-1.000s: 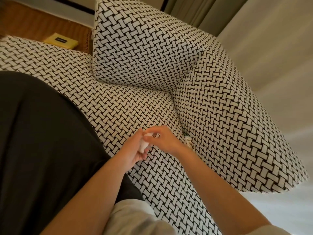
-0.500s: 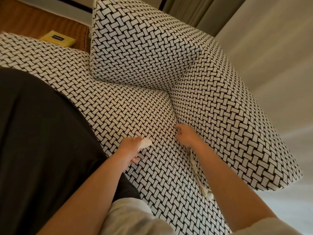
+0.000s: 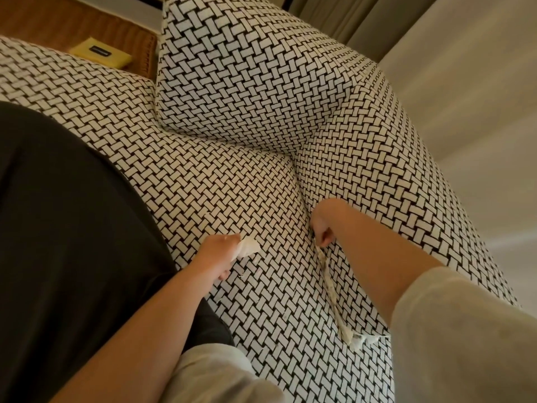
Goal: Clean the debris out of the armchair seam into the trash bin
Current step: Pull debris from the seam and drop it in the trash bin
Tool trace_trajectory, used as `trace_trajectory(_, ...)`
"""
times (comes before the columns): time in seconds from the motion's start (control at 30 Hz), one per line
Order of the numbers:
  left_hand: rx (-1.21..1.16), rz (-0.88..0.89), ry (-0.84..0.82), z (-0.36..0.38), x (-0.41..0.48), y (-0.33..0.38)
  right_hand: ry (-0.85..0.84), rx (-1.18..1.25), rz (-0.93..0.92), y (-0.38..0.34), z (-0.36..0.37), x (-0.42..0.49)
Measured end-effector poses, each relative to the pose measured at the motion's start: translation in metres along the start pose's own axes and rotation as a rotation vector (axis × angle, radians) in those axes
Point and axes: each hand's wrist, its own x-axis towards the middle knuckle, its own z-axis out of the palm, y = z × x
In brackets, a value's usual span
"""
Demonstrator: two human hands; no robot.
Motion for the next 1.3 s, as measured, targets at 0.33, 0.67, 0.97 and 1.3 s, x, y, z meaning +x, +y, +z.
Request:
trace_trajectory(0.33,0.025,0.02,-0.007,-0.003,-0.005,0.005,0.308,-0.193,-0.101,-0.003,0.022,0.008)
trace_trajectory(0.67,0.068,0.043,-0.023,0.0,-0.011,0.007,0.164,-0.17,-0.222,-0.001,0.005,-0.014)
trace_trajectory(0.97,0.013,0.053,-0.033,-0.002,-0.016,0.009,0.468,0.613,-0.633,-0.027,0.011,-0.049)
trace_trajectory(1.3,-0.021,0.066,-0.003,-0.004,-0.021,0.013,1.049,0.519,-0.422,-0.075,0.089,-0.013)
